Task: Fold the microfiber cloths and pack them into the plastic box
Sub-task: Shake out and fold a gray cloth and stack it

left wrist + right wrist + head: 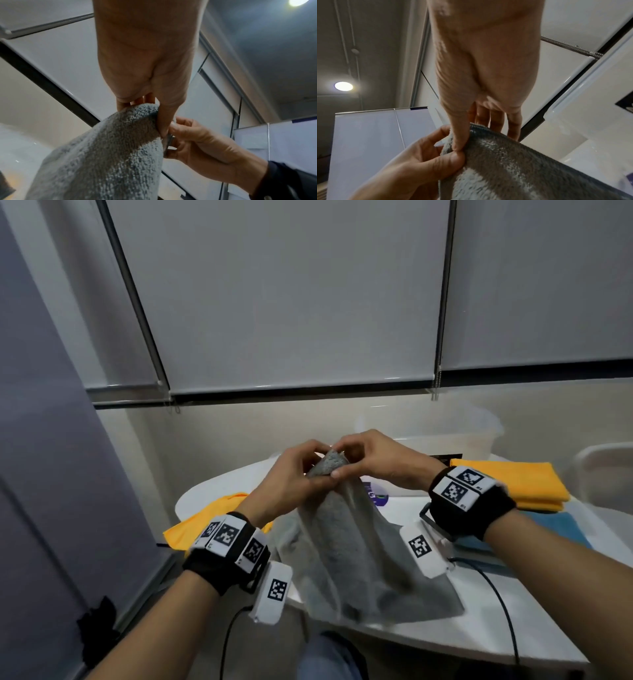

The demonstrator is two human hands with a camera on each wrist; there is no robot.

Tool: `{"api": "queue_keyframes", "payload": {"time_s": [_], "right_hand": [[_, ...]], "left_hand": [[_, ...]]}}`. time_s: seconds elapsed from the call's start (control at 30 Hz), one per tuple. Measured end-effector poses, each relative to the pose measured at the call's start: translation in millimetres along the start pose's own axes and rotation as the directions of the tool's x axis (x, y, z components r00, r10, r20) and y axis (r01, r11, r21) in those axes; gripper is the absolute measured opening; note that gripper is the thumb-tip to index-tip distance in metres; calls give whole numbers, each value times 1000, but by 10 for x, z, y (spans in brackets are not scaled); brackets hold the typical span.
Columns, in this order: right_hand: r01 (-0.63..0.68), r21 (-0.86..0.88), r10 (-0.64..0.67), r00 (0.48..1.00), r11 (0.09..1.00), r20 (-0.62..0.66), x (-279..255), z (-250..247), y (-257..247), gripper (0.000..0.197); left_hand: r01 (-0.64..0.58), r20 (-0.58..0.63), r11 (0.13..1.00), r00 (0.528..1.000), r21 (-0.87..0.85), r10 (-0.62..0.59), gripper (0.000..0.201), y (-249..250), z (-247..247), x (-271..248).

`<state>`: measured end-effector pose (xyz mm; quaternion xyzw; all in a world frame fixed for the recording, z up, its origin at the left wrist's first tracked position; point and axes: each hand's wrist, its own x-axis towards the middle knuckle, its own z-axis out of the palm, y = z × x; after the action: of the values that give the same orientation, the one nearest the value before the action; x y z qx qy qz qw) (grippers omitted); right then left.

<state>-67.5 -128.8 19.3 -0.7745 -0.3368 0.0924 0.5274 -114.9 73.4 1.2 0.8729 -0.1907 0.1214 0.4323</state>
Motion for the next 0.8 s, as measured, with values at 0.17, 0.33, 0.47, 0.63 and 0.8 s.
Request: {"api": "queue_keyframes", "payload": {"time_s": [0.17,0.33,0.47,0.63,0.8], "right_hand": [[-16,-27,13,995,1000,-103,-104,-226,-66,19],[30,14,-28,986,999,-164,-195,-346,-158,22],[19,79,0,972,997,-235,-185,-379,-195,33],[60,81,-33,953,995,-300,-186,-417,-231,30],[102,27,-89,948,994,-304,-196,-444,-235,19]], "left_hand": [[68,25,998,997,4,-68,34,99,58,57],[60,-29,967,997,-247,-70,23,228,106,121],[-42,-133,958,991,-285,4,16,398,111,222],[-88,-154,957,987,-277,46,8,491,98,283],[-42,-91,955,996,-294,16,11,523,74,300]]}}
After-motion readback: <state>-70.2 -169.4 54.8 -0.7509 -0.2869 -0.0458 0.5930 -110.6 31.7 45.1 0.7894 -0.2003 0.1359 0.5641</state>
